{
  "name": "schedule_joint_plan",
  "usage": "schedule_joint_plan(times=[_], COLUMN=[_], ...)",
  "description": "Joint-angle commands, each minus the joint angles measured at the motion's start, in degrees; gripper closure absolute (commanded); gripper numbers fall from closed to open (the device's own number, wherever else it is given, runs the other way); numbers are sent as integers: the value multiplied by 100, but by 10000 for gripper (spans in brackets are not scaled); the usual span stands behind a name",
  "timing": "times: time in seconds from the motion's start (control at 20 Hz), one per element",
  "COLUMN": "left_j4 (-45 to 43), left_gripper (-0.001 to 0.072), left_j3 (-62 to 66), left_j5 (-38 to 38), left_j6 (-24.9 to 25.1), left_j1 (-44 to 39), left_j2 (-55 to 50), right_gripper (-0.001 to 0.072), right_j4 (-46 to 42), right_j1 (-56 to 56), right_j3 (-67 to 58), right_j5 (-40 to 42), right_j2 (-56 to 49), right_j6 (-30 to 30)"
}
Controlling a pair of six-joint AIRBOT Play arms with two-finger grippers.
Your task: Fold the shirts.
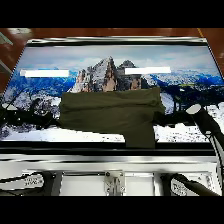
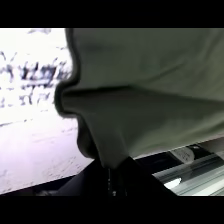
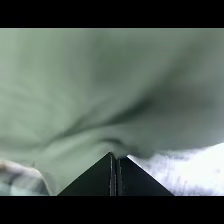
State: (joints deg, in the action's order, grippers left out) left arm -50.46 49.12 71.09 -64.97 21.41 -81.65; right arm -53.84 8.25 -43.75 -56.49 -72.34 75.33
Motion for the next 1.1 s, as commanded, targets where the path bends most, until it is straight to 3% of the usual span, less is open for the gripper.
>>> schedule_joint_plan(times=[0.0,0.4,0.7,0.75,0.8,0.85,0.95,1.0,1.05], left_j4=[328,339,337,334,334,334,308,238,160], left_gripper=[670,669,666,622,527,386,347,348,348], left_j3=[640,2710,3731,3753,3755,3757,3818,3884,3967], left_j5=[-175,-511,-516,-509,-494,-363,120,404,702], left_j6=[-96,-809,-1327,-1370,-1403,-1405,-1425,-1445,-1504], left_j1=[-55,-678,-855,-833,-813,-782,-654,-566,-466], left_j2=[-59,-1554,-2603,-2640,-2640,-2629,-2621,-2618,-2614], right_gripper=[644,644,626,523,358,238,238,189,27], right_j4=[142,162,413,422,448,455,402,238,-31], right_j1=[-26,-26,-33,-33,-31,-31,33,116,216], right_j3=[-892,-3285,-3641,-3641,-3641,-3641,-3641,-3641,-3641], right_j5=[144,660,789,774,752,750,577,494,422], right_j2=[-22,-2111,-3200,-3272,-3296,-3268,-3029,-2848,-2677], right_j6=[76,466,483,483,466,330,-72,-179,-173])
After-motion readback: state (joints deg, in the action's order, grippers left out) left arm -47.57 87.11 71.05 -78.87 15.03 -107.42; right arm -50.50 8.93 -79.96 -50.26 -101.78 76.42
